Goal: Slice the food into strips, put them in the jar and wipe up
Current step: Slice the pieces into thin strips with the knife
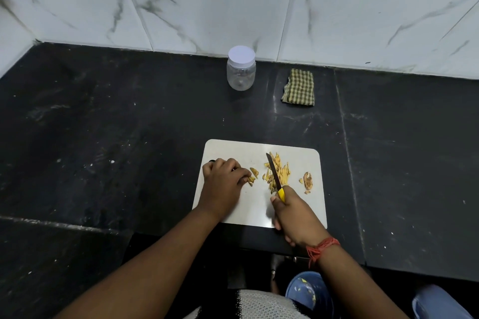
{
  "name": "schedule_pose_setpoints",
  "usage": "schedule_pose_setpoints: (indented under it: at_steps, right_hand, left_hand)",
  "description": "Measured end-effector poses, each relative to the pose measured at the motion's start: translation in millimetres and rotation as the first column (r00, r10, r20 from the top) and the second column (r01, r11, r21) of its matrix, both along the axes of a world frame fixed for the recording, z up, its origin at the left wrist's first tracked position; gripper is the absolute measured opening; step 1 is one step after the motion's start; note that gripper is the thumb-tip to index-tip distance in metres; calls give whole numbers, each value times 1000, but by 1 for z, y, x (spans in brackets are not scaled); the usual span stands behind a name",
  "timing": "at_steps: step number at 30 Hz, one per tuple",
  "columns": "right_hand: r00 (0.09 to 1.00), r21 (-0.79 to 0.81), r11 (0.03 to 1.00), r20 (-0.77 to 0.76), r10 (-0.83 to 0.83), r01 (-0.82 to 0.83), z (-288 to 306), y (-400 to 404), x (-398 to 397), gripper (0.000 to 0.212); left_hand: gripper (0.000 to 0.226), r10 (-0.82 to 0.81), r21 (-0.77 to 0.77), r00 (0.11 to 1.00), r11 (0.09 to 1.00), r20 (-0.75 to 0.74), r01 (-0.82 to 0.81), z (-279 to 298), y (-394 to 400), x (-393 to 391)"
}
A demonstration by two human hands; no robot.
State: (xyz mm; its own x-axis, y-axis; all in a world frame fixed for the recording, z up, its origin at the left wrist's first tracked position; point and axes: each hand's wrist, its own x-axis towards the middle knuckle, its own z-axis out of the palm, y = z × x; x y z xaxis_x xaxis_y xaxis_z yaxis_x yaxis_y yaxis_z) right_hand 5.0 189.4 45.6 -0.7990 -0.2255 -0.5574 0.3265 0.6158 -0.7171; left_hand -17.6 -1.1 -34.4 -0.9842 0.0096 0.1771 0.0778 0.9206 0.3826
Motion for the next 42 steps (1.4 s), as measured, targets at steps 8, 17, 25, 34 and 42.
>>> schedule_pose_setpoints:
  at_steps: [8, 17, 25, 34, 42]
  right_hand:
    - [997, -27, 997, -18, -70, 69, 2, 10, -3, 19]
    - [996, -42, 996, -37, -82, 81, 10, 16, -6, 17]
    - [997, -44, 997, -33, -64, 63, 9, 13, -6, 18]
    - [1000, -59, 998, -20, -10, 9, 7, 3, -4, 13]
    - [998, -10, 998, 3, 55, -55, 2, -2, 1, 10]
  left_hand:
    - [12, -221, -116, 972, 970, -77, 211, 5, 18, -9]
    - [26, -113, -85, 990, 991, -88, 106, 8, 19, -20]
    - [10, -8, -83, 1000, 997, 20, 10, 11, 8, -18]
    - [27, 183, -22, 963, 983, 200, -182, 18, 20, -10]
    - [20, 81, 71, 979, 993, 189, -96, 20, 8, -8]
